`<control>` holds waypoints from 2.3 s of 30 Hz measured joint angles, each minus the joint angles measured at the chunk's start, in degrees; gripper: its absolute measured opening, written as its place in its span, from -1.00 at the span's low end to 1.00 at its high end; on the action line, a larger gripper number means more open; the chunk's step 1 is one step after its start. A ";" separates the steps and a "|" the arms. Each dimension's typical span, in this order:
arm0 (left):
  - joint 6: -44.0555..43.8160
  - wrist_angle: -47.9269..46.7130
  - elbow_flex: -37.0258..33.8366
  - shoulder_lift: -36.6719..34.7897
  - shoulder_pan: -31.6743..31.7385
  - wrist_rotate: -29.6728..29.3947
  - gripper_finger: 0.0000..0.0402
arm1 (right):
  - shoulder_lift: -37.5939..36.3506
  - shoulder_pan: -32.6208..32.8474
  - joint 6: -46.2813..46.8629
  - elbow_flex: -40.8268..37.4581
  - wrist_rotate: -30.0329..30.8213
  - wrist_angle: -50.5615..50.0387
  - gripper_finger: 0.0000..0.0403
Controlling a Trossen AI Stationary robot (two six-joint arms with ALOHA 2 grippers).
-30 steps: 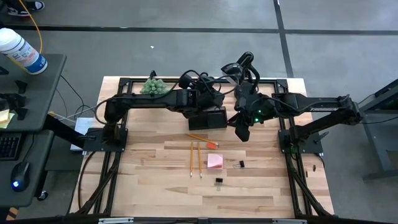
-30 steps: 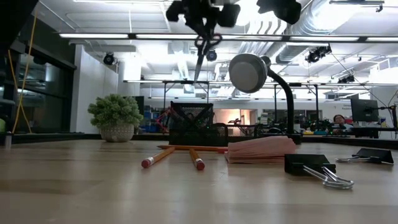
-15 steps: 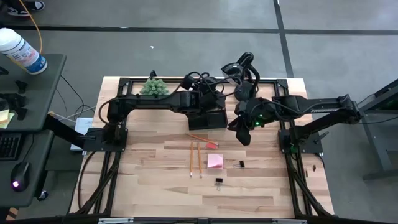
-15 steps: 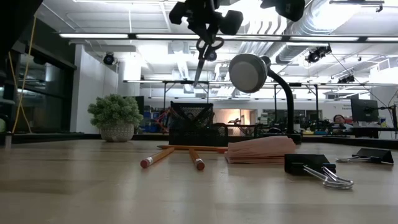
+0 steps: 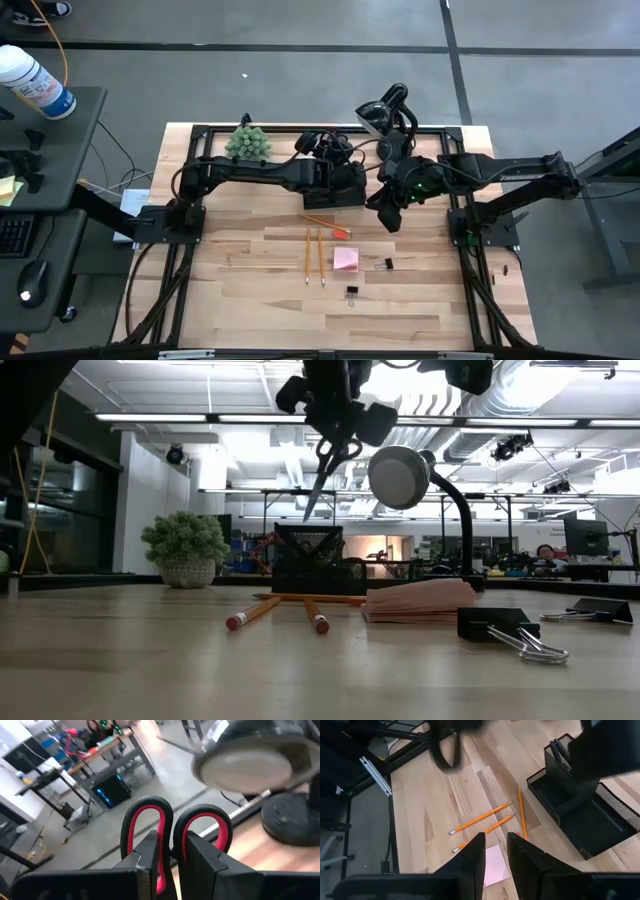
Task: Pick and place office supplies into organizer
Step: Put the scissors into the desk organizer, then put the top binder clip into the desk organizer
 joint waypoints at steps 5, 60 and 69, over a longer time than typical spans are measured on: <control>-0.03 3.85 -4.36 -0.22 0.07 0.59 -0.71 | -0.02 0.00 1.50 0.00 0.94 0.48 -0.63; 14.70 22.18 -14.48 -6.48 -8.75 17.13 -0.26 | 0.00 0.00 0.33 0.00 3.27 0.84 -0.63; 5.57 -1.72 -14.39 -9.66 -17.40 20.01 -0.26 | 0.00 0.00 -0.06 -0.02 4.13 0.92 -0.63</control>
